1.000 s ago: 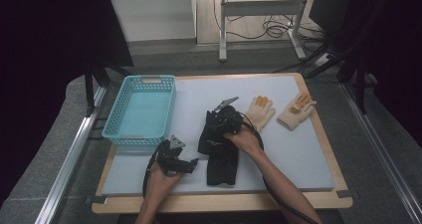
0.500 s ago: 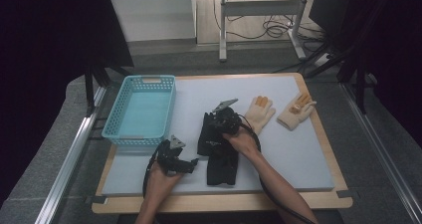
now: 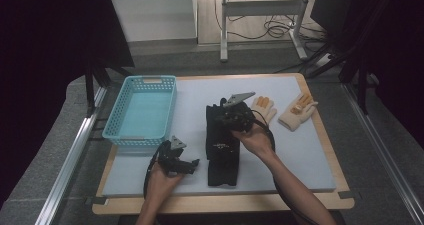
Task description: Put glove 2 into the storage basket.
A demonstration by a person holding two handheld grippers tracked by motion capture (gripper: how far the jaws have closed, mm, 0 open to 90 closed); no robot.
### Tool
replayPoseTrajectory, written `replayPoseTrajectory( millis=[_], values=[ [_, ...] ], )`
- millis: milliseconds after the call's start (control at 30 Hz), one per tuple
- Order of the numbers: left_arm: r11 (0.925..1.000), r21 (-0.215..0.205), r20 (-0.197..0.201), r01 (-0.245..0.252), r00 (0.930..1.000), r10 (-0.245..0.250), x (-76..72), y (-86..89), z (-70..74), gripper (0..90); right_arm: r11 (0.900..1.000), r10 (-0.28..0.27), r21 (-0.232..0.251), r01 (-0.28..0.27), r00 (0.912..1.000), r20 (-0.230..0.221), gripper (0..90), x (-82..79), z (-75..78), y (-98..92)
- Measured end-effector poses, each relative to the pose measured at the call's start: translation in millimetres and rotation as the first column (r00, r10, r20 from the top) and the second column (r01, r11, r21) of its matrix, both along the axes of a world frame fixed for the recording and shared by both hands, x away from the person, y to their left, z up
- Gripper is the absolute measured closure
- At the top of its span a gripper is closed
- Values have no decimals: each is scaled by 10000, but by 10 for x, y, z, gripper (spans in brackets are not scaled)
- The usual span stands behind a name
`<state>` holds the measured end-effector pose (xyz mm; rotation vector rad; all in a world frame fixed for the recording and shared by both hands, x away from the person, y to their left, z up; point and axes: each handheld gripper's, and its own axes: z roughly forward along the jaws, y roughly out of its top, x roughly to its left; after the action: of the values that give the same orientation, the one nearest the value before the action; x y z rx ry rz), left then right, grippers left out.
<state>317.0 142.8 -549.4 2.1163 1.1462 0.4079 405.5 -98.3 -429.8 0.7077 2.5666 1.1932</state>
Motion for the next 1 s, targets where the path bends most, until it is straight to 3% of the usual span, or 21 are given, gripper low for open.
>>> replayPoseTrajectory(
  millis=[33,200,233,333,367,400,500,533,633,733,800,867,900,933,1000],
  values=[
    [10000,-3,2,-3,10000,3,0,-1,0,36,9999,-23,140,24,10000,-46,862,-87,69,-74],
    [10000,-14,5,0,10000,0,0,-1,-1,36,9999,-99,109,101,9998,-156,862,-296,112,-176],
    [10000,-81,16,-46,10000,47,-1,-6,-3,36,9997,-167,173,174,9991,-402,862,-389,80,-207],
    [9999,-92,1,-59,10000,59,-2,-7,-2,36,9991,-338,218,353,9972,-661,861,-469,14,-216],
    [10000,-76,-3,-60,10000,60,-2,-7,-2,36,9989,-352,263,379,9948,-958,861,-526,-78,-209],
    [10000,-76,-3,-60,10000,60,-2,-7,-2,36,9989,-352,263,379,9948,-958,861,-526,-78,-209],
    [10000,-74,15,-52,10000,52,-2,-6,-2,36,9978,-641,79,653,9923,-1063,861,-566,-246,-167],
    [10000,-63,28,-53,10000,53,-2,-6,-3,37,9950,-993,-201,977,9896,-1041,861,-544,-373,-147],
    [10000,-66,33,-58,10000,58,-2,-6,-3,37,9922,-1221,-383,1186,9866,-1083,860,-508,-493,-147],
    [10000,0,18,-10,10000,10,0,-1,0,36,9925,-1218,-218,1200,9843,-1280,854,-462,-634,-161],
    [10000,-25,4,-28,10000,28,-2,-3,-1,37,9926,-1203,-297,1177,9863,-1127,840,-470,-698,-129],
    [9999,-80,22,-73,10000,73,-3,-7,-3,37,9920,-1203,-504,1158,9879,-982,812,-490,-759,-82],
    [10000,-54,11,-49,10000,49,-3,-5,-2,37,9923,-1173,-512,1130,9890,-903,719,-493,-784,-64],
    [10000,-54,11,-49,10000,49,-3,-5,-2,36,9923,-1173,-512,1130,9890,-903,719,-493,-784,-64],
    [10000,-20,3,-23,10000,23,-2,-2,0,36,9921,-1213,-419,1183,9894,-794,635,-488,-735,-85]
  ],
)
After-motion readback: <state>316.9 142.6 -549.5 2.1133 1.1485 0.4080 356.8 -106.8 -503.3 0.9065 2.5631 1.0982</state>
